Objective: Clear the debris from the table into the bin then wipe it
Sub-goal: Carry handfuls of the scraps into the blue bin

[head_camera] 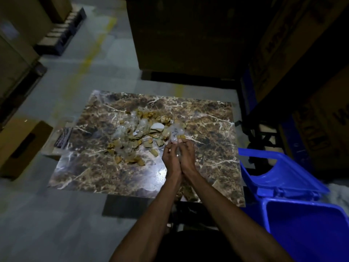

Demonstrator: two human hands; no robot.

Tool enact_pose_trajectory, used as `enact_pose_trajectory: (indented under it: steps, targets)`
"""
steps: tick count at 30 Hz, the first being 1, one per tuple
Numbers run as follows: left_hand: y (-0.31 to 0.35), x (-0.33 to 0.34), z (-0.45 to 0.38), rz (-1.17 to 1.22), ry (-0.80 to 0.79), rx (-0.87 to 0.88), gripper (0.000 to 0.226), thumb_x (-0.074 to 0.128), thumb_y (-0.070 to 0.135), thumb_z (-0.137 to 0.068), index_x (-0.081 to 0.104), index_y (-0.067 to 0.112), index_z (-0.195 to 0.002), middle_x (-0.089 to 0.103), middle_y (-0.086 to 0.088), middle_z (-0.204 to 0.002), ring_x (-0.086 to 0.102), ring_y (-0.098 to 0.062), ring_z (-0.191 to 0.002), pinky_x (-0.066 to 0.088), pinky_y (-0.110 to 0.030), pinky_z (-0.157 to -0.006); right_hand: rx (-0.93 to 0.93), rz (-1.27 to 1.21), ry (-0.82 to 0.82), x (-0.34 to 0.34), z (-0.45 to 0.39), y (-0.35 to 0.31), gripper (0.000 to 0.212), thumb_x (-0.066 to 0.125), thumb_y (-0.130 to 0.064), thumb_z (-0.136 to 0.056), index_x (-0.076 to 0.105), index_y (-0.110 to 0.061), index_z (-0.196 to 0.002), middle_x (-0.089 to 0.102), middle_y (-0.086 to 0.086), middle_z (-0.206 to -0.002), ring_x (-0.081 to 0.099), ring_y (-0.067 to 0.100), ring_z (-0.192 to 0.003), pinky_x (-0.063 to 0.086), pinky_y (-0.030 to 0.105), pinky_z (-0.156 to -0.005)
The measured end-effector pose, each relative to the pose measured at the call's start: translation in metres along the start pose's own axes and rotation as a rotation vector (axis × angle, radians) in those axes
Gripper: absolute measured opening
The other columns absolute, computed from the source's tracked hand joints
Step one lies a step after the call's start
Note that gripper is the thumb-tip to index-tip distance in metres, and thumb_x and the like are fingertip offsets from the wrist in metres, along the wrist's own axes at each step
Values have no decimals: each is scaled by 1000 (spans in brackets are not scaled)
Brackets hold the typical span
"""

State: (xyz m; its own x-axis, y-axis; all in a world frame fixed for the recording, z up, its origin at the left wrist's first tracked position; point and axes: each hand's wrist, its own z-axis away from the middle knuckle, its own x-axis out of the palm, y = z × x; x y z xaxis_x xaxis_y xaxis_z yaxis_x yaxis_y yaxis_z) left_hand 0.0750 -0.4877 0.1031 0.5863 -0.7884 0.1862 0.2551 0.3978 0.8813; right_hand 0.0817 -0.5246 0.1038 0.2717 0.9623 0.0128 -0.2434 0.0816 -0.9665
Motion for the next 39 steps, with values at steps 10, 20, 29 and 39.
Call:
enact_pose_trajectory:
  steps: [10, 20, 29, 39]
  targets:
    - [-5, -18, 13, 80, -208, 19, 34, 64, 19, -100, 62, 25, -133, 68, 6, -129, 65, -15, -122, 55, -32, -98, -46, 7, 67, -7, 24, 10, 16, 57, -20, -104, 64, -9, -112, 68, 14, -111, 68, 26, -101, 55, 39, -85]
    - [-14, -12, 53, 3, -317, 4, 29, 60, 12, -103, 67, 33, -121, 69, 18, -121, 64, -3, -117, 51, -27, -100, -27, -43, 203, -37, 50, 15, 20, 57, -29, -103, 65, -13, -110, 68, 12, -113, 68, 29, -105, 55, 38, -83]
    - [-59, 18, 147, -129, -491, 63, 27, 54, 1, -103, 66, 10, -125, 69, 7, -120, 65, 6, -102, 49, -12, -90, -35, -187, 365, -140, 96, 19, 11, 58, -24, -102, 64, -13, -102, 72, 7, -101, 70, 20, -92, 55, 35, -82]
    - [-165, 53, 331, -253, -708, 56, 31, 55, -6, -99, 68, 17, -115, 71, 11, -108, 67, 4, -92, 48, -20, -90, -80, -325, 586, -331, 190, 65, 19, 58, -11, -99, 57, 7, -107, 70, 20, -103, 67, 19, -91, 53, 29, -77]
